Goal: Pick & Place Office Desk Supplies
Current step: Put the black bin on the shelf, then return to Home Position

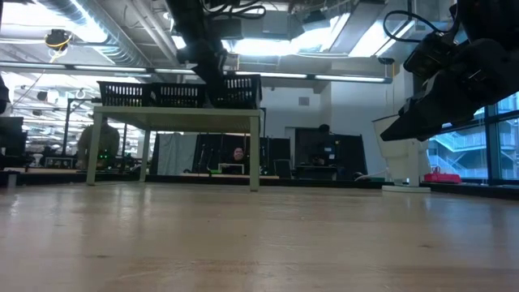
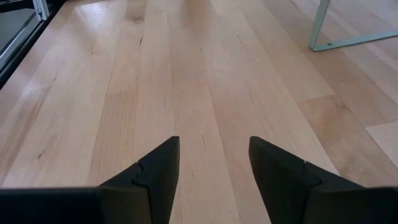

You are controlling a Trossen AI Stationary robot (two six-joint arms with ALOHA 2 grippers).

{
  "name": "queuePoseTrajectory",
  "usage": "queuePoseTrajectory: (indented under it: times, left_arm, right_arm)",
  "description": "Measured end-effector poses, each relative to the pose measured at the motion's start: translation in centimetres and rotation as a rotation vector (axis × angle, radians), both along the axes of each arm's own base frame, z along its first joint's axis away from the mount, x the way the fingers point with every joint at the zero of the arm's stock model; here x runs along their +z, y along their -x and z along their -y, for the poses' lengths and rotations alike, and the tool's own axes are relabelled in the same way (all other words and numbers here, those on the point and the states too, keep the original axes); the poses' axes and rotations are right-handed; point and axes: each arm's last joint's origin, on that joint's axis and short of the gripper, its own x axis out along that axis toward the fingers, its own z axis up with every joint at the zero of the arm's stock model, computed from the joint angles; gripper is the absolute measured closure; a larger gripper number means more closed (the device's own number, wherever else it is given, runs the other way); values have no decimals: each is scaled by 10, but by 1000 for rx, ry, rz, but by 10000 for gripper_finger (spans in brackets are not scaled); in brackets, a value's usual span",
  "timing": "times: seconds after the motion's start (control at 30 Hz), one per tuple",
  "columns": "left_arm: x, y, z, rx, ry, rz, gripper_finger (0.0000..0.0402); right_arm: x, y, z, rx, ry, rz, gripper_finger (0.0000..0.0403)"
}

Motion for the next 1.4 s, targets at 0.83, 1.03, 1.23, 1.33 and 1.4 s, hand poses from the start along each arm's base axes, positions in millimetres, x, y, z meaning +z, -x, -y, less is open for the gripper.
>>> queuePoseTrajectory:
  times: [0.83,1.03,1.23,1.33,1.4]
  left_arm:
    - [20,4,10,-6,-79,98,319]
    - [44,27,29,17,-101,154,318]
    - [64,62,40,139,30,247,340]
    - [66,75,43,177,91,294,351]
    - [63,83,47,187,115,319,357]
  right_arm:
    - [0,0,0,0,0,0,209]
    - [0,0,0,0,0,0,209]
    - [0,0,0,0,0,0,209]
    - [0,0,0,0,0,0,209]
    - [0,0,0,0,0,0,209]
